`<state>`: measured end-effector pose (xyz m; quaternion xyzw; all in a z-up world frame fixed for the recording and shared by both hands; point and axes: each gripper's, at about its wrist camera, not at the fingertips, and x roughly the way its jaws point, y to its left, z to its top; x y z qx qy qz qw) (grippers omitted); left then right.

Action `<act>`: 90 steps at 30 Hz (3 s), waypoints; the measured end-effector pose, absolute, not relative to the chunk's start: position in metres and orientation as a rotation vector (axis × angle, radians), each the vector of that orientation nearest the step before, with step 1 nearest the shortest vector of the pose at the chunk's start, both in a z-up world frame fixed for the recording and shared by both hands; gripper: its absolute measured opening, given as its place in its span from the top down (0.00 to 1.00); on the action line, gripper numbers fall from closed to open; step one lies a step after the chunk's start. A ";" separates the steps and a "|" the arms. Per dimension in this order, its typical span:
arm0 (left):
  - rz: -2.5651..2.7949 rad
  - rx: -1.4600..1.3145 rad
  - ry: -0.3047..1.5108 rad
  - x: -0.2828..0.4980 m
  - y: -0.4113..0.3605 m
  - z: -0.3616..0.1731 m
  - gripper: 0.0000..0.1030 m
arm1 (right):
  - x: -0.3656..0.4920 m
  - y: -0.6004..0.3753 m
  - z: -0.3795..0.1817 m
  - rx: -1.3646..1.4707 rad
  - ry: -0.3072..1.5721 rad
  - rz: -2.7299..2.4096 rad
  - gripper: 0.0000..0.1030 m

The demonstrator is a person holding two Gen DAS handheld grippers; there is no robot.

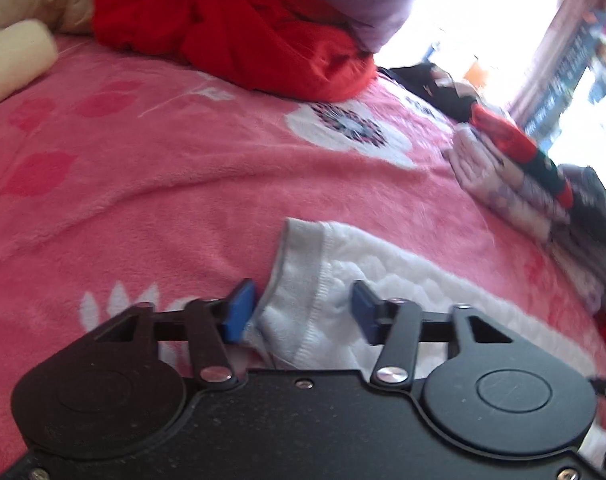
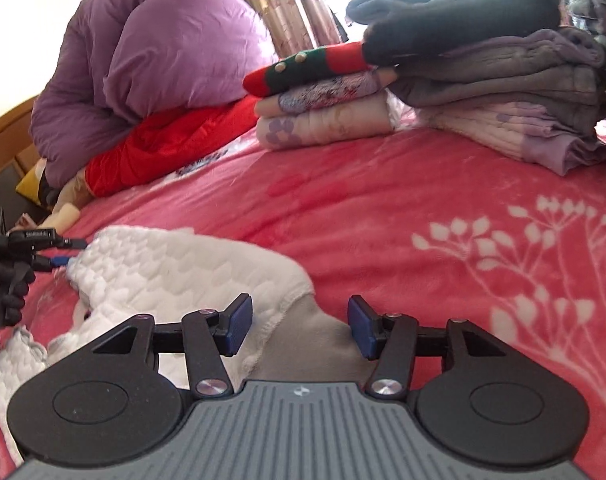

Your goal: Fold clothes

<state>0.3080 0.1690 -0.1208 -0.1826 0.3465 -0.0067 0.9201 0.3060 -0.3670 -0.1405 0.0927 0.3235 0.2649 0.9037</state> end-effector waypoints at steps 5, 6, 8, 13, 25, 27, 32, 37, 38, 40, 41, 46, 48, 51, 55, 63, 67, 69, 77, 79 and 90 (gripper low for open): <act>0.013 -0.305 0.540 0.297 0.158 -0.095 0.91 | 0.296 -0.344 -0.128 0.028 0.575 0.490 0.87; 0.022 -0.301 0.539 0.300 0.158 -0.093 0.90 | 0.293 -0.341 -0.123 0.002 0.541 0.462 0.87; 0.044 -0.264 0.603 0.311 0.154 -0.104 0.81 | 0.288 -0.334 -0.115 -0.051 0.478 0.406 0.86; 0.141 -0.211 0.660 0.318 0.152 -0.111 0.52 | 0.298 -0.319 -0.137 -0.197 0.592 0.322 0.66; -0.067 -0.154 0.685 0.316 0.115 -0.114 0.52 | 0.226 -0.289 -0.110 -0.068 0.597 0.561 0.84; -0.040 -0.116 0.694 0.318 0.107 -0.123 0.49 | 0.221 -0.278 -0.129 -0.137 0.655 0.555 0.86; -0.056 -0.098 0.634 0.306 0.094 -0.100 0.50 | 0.199 -0.281 -0.127 -0.145 0.610 0.512 0.84; -0.073 -0.107 0.614 0.274 0.080 -0.082 0.50 | 0.181 -0.274 -0.127 -0.179 0.631 0.462 0.83; -0.092 -0.097 0.607 0.264 0.072 -0.077 0.50 | 0.177 -0.273 -0.123 -0.176 0.610 0.453 0.81; -0.144 -0.052 0.598 0.244 0.051 -0.070 0.50 | 0.176 -0.272 -0.129 -0.185 0.679 0.424 0.76; -0.172 -0.031 0.592 0.233 0.040 -0.067 0.50 | 0.174 -0.269 -0.135 -0.215 0.694 0.413 0.77; -0.365 0.069 0.619 0.173 -0.030 -0.079 0.50 | 0.150 -0.274 -0.117 -0.141 0.590 0.386 0.76; -0.400 0.154 0.689 0.163 -0.056 -0.102 0.50 | 0.156 -0.277 -0.131 -0.143 0.678 0.374 0.75; -0.361 0.233 0.741 0.152 -0.069 -0.130 0.49 | 0.157 -0.275 -0.135 -0.153 0.697 0.356 0.75; -0.330 0.203 0.695 0.130 -0.068 -0.112 0.45 | 0.122 -0.258 -0.117 -0.250 0.573 0.411 0.68; -0.226 0.127 0.721 0.091 -0.041 -0.103 0.45 | 0.106 -0.260 -0.120 -0.226 0.638 0.395 0.57; -0.185 0.037 0.712 0.079 -0.014 -0.099 0.45 | 0.105 -0.286 -0.106 -0.091 0.557 0.363 0.60; -0.158 0.034 0.724 0.072 -0.003 -0.102 0.45 | 0.115 -0.305 -0.101 0.025 0.530 0.354 0.60; -0.080 -0.015 0.728 0.051 0.029 -0.109 0.45 | 0.204 -0.360 -0.098 0.109 0.539 0.268 0.62; -0.067 -0.009 0.733 0.050 0.032 -0.112 0.45 | 0.233 -0.382 -0.112 0.213 0.572 0.246 0.62; -0.077 0.008 0.775 0.061 0.033 -0.126 0.45 | 0.308 -0.374 -0.142 0.127 0.628 0.516 0.60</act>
